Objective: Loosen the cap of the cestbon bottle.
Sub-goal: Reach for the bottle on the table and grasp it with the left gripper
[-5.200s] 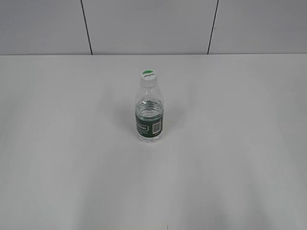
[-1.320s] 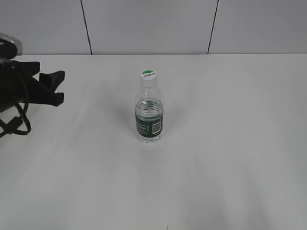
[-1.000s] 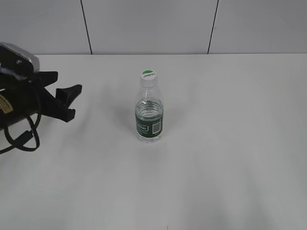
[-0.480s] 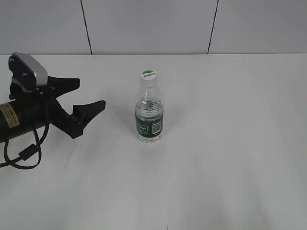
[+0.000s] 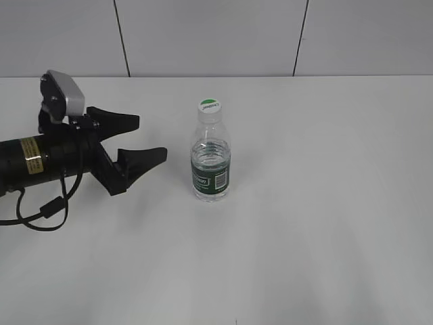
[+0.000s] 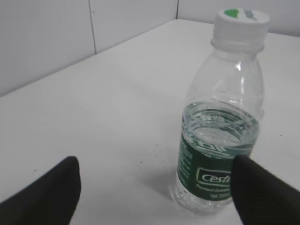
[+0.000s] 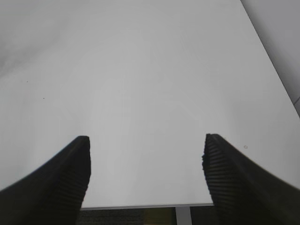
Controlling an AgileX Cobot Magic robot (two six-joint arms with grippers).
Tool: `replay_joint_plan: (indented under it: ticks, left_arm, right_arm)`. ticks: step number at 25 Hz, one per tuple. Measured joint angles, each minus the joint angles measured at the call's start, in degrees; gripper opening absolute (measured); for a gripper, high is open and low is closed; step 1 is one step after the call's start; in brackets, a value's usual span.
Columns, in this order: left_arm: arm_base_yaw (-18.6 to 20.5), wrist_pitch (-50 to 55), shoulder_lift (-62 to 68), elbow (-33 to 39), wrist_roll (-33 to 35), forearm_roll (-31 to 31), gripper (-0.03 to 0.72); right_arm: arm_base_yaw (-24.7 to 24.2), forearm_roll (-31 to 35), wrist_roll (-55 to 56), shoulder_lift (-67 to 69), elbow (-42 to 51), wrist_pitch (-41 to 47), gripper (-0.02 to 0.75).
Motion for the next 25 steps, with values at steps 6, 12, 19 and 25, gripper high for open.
replay_joint_plan:
  ticks: [6,12,19,25]
  left_arm:
    - [0.02,-2.29,5.97,-4.92,-4.68,5.81,0.589]
    - [0.07,-4.05,9.41,-10.27,-9.69,14.91,0.589]
    - [0.07,-5.09,12.49,-15.5,-13.05,20.91,0.589]
    - [0.07,-5.56,14.75,-18.57,-13.88,23.33,0.587]
  right_arm:
    - [0.0,0.0,0.0,0.0,0.0,0.0,0.568]
    - [0.0,0.0,0.02,0.0,0.0,0.0,0.503]
    - [0.0,0.0,0.06,0.0,0.0,0.0,0.475]
    - [0.0,0.0,0.06,0.0,0.0,0.0,0.473]
